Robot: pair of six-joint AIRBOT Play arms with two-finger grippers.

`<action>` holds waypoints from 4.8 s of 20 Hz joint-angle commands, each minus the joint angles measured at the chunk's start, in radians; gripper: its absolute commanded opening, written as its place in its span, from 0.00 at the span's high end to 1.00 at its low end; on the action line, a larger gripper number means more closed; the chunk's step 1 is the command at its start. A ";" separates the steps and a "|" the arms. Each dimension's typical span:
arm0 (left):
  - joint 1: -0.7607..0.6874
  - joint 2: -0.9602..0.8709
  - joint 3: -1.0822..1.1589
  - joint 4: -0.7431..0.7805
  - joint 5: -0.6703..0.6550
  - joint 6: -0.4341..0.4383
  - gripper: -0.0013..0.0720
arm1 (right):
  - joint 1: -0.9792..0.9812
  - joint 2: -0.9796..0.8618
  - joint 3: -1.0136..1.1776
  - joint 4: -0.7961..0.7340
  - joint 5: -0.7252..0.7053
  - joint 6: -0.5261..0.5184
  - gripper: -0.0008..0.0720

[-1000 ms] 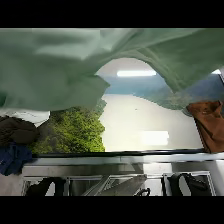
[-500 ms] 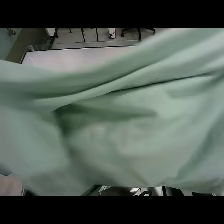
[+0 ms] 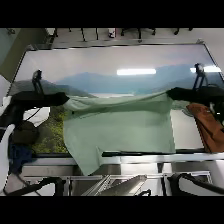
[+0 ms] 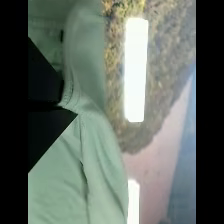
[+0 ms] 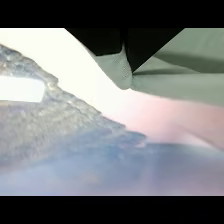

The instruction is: Fold the shirts.

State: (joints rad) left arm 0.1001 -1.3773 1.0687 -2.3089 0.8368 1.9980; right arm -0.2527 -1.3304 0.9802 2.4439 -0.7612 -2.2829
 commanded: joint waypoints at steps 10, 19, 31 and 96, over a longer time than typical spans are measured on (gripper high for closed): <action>0.035 -0.658 0.893 -0.038 0.185 -0.216 0.95 | -0.007 -0.633 0.813 -0.023 -0.160 0.214 0.96; -0.049 -0.657 0.901 0.364 0.368 -0.369 0.95 | -0.003 -0.638 0.823 -0.367 -0.368 0.320 0.96; -0.115 -0.657 0.781 0.539 0.280 -0.426 0.95 | 0.053 -0.692 0.823 -0.529 -0.337 0.399 0.96; -0.244 -0.259 0.437 0.378 0.338 -0.540 0.95 | -0.073 -0.408 0.478 -0.233 -0.396 0.286 0.96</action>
State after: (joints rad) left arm -0.1425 -1.4780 1.3521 -1.9331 1.2018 1.4532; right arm -0.3443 -1.6684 1.3876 2.1841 -1.2224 -1.9839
